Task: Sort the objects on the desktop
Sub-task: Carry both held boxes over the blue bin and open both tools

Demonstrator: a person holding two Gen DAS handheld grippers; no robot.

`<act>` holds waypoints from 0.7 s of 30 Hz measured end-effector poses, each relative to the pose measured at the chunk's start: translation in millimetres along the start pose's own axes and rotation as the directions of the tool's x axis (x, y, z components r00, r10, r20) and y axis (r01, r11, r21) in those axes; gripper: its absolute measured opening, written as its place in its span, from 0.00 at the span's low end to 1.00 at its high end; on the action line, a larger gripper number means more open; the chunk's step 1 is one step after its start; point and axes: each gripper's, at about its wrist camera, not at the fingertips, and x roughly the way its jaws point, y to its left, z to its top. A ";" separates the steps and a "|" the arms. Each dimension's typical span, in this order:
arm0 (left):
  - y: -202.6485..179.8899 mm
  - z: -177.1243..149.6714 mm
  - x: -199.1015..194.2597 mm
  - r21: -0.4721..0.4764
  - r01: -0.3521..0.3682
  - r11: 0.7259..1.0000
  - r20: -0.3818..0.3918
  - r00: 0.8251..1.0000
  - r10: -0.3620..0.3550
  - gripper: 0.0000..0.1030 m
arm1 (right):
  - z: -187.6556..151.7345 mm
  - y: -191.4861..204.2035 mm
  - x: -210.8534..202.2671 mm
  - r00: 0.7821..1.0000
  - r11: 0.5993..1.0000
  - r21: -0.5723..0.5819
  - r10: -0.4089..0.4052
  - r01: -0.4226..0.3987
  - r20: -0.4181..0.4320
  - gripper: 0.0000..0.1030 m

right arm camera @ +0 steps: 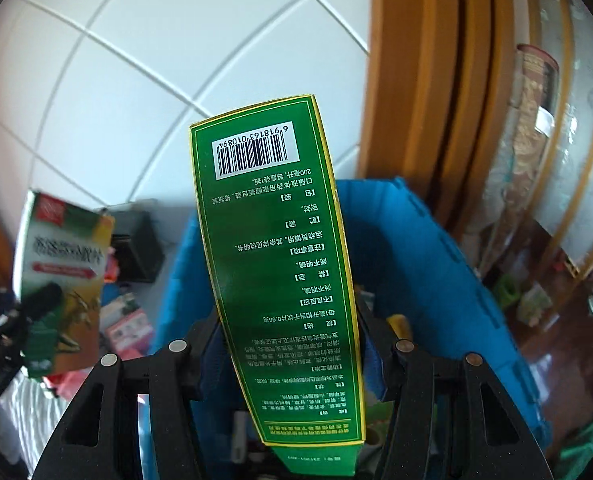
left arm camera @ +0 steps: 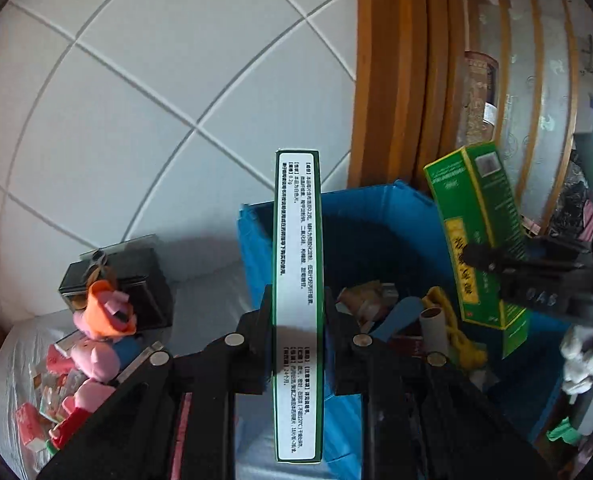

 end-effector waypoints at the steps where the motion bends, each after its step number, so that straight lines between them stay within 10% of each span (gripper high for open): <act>1: -14.6 5.6 9.0 0.001 0.017 1.000 -0.017 1.000 -0.017 0.18 | 0.1 -12.5 10.4 1.000 1.000 0.009 -0.006 0.006 -0.016 0.54; 8: -101.9 12.4 111.4 0.052 0.074 0.996 -0.227 0.972 -0.060 0.18 | -21.4 -72.6 100.4 0.992 0.994 0.101 -0.032 0.045 -0.125 0.54; 14: -121.7 -22.1 197.6 0.080 0.022 0.997 -0.414 0.910 0.013 0.18 | -52.8 -107.2 165.1 0.958 0.985 0.166 -0.003 0.053 -0.287 0.54; 18: -117.4 -41.8 221.7 0.001 0.054 0.999 -0.550 0.834 -0.045 0.18 | -62.7 -108.7 178.6 0.932 0.984 0.172 0.023 0.042 -0.361 0.54; 21: -124.4 -46.7 220.1 0.062 0.032 0.998 -0.548 0.836 0.007 0.19 | -68.0 -106.6 182.6 0.926 0.990 0.139 0.036 0.018 -0.377 0.55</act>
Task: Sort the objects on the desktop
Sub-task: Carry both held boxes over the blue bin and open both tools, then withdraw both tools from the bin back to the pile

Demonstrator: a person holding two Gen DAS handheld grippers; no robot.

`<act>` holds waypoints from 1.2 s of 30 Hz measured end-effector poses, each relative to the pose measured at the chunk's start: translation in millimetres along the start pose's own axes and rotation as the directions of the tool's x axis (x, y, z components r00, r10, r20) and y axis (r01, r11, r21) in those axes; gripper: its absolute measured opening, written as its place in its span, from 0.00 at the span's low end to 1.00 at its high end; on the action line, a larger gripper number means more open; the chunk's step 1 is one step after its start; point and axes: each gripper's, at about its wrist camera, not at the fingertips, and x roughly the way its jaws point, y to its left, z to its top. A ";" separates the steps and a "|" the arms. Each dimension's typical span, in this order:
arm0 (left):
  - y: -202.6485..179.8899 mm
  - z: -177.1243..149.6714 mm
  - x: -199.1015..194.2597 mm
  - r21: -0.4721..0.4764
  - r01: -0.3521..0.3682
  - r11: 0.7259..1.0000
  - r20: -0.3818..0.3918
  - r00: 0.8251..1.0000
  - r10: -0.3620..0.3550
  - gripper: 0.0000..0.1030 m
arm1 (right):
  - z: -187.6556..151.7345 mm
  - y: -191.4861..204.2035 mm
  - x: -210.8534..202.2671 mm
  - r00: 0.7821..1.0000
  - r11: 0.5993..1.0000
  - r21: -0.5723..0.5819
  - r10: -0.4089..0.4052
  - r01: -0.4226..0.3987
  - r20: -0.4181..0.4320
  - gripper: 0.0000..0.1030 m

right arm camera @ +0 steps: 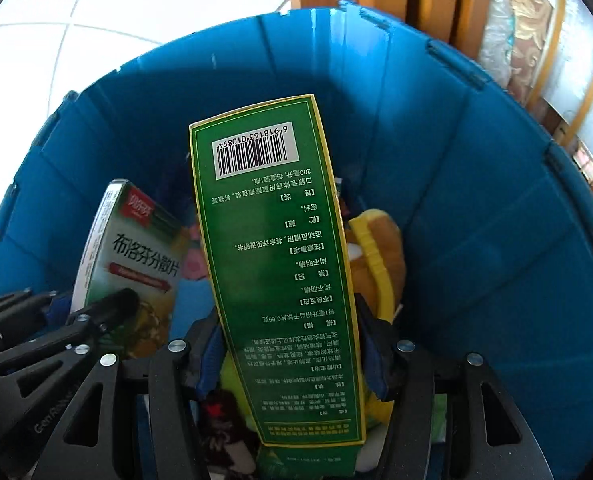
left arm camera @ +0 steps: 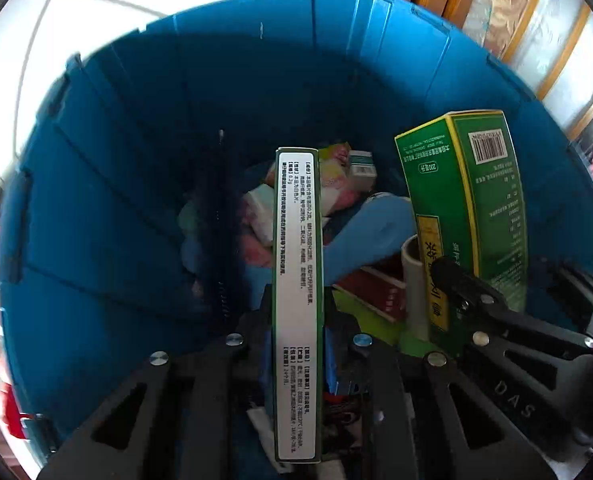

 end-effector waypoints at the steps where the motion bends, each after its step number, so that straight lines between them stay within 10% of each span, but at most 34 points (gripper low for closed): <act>1: -3.2 -1.3 0.5 0.014 -0.018 1.000 0.000 1.000 0.018 0.19 | -1.0 0.0 3.9 1.000 1.000 -0.010 -0.006 0.006 -0.014 0.55; 7: -8.0 -6.1 3.9 0.033 -0.057 0.998 -0.022 0.998 0.058 0.39 | -3.0 -3.5 30.0 0.991 0.996 -0.055 -0.075 0.069 -0.111 0.67; 15: 1.7 2.1 3.8 0.035 -0.066 0.997 -0.041 0.997 0.067 0.41 | -9.5 -7.6 43.1 0.975 0.989 -0.039 -0.147 0.143 -0.164 1.00; 19: 1.5 2.9 0.1 0.047 -0.040 0.998 -0.034 0.999 0.042 0.63 | -15.9 17.7 41.1 0.985 0.990 -0.122 -0.083 0.065 -0.150 1.00; 36: 25.8 2.8 -44.0 -0.044 0.016 0.999 0.152 0.988 -0.009 0.63 | -6.6 36.2 13.1 0.996 0.982 -0.173 -0.087 0.082 -0.019 1.00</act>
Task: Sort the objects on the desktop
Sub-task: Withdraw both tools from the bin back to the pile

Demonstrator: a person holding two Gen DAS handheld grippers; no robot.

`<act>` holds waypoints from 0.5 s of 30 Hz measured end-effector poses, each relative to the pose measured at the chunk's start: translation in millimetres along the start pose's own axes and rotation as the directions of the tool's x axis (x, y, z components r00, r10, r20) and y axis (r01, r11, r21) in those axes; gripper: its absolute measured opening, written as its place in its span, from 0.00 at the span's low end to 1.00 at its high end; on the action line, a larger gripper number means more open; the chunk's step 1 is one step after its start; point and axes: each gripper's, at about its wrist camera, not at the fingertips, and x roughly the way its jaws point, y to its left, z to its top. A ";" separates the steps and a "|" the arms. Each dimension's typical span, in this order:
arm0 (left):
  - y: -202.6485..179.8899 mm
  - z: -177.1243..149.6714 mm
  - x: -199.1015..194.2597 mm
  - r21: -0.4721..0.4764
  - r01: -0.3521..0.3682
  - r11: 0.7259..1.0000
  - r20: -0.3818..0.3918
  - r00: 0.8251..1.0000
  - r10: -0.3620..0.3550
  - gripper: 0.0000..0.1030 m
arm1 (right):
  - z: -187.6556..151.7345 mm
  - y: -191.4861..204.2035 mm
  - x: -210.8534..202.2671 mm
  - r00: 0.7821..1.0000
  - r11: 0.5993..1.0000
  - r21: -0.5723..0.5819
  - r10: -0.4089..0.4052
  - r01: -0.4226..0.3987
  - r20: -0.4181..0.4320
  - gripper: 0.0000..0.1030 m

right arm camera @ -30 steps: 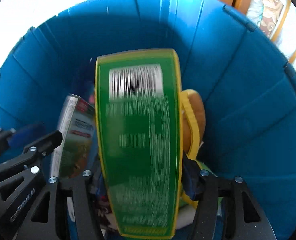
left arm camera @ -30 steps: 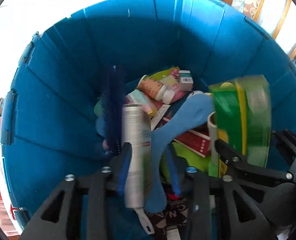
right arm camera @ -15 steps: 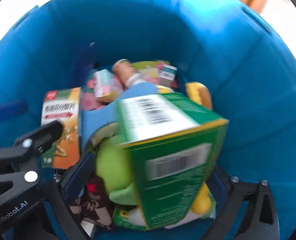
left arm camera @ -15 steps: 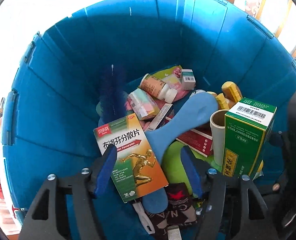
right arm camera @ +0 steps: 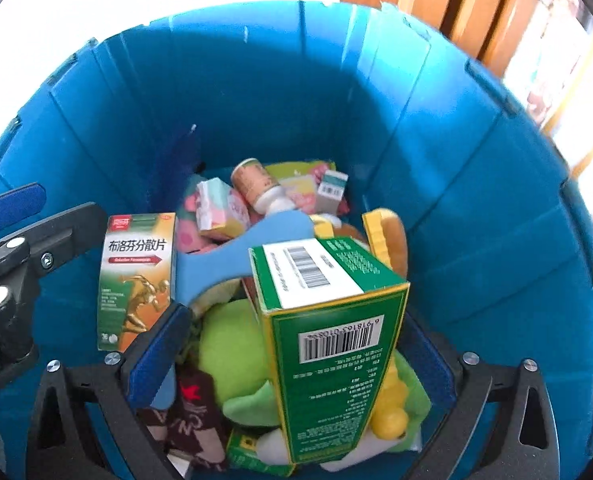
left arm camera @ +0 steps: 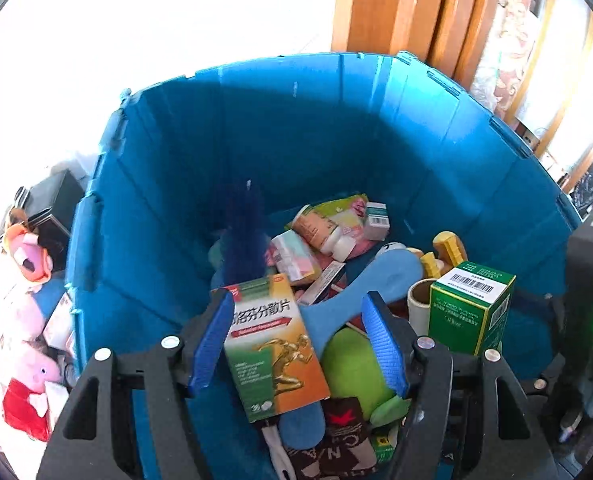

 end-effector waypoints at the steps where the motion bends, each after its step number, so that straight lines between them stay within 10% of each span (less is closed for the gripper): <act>1: 2.2 0.6 -3.2 -0.004 0.014 1.000 -0.010 1.000 -0.014 0.63 | 2.0 4.0 -7.1 1.000 1.000 -0.024 -0.009 0.010 0.014 1.00; 7: 17.5 -3.6 -76.2 0.049 -0.002 0.999 0.168 0.986 -0.007 0.64 | 10.7 19.8 -66.8 0.994 0.995 -0.090 -0.024 0.034 0.107 1.00; 12: 51.7 -34.9 -149.3 0.040 -0.111 0.993 0.385 0.919 0.087 0.71 | 1.3 38.3 -134.0 0.971 0.996 -0.089 -0.002 0.024 0.241 1.00; 15: 85.7 -64.9 -172.8 -0.015 -0.106 0.994 0.433 0.895 0.102 1.00 | -10.8 58.3 -163.2 0.950 0.994 -0.108 0.066 -0.034 0.305 1.00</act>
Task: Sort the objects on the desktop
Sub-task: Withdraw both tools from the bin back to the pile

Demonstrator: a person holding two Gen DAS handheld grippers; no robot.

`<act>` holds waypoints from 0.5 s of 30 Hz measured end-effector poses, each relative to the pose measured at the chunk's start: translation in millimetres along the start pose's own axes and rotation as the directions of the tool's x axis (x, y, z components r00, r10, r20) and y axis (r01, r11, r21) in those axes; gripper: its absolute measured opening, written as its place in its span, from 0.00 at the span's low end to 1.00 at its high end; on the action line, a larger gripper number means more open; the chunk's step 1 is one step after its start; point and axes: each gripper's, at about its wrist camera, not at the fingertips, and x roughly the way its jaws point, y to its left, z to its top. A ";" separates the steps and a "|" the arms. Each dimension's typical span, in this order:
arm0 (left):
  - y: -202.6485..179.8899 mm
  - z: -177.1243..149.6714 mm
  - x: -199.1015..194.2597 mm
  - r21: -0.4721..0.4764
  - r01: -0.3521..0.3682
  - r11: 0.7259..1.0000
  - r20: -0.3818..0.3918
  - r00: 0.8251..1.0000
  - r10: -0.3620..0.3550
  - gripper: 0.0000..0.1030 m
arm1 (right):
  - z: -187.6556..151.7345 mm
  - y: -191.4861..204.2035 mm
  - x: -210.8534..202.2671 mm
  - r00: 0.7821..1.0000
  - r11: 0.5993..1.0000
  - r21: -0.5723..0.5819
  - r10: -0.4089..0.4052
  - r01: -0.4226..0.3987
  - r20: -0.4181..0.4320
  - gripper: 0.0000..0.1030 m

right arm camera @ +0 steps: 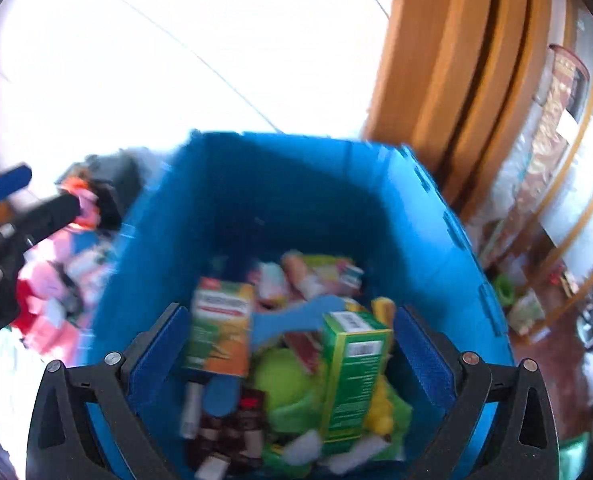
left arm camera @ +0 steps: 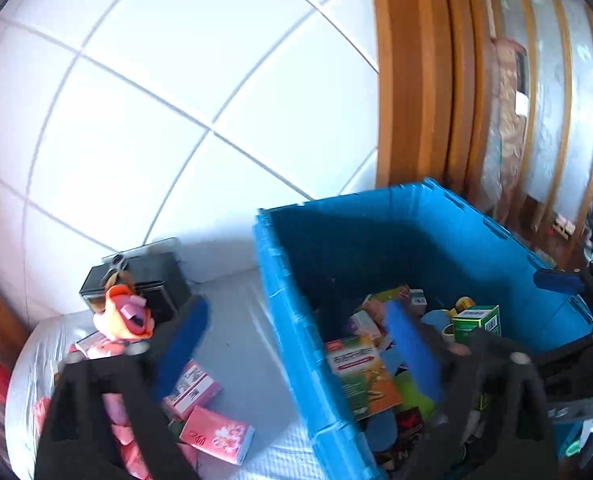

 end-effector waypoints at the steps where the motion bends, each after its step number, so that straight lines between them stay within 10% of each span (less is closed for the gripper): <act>1: 13.6 -9.3 -8.4 -0.019 -0.001 1.000 0.018 1.000 0.001 1.00 | -1.5 8.4 -10.1 0.999 1.000 -0.002 0.030 -0.030 0.021 1.00; 15: 206.3 -166.6 -62.0 -0.129 -0.146 0.981 -0.053 0.989 0.140 1.00 | -27.8 173.5 -65.0 0.967 0.986 0.034 0.154 -0.164 0.203 1.00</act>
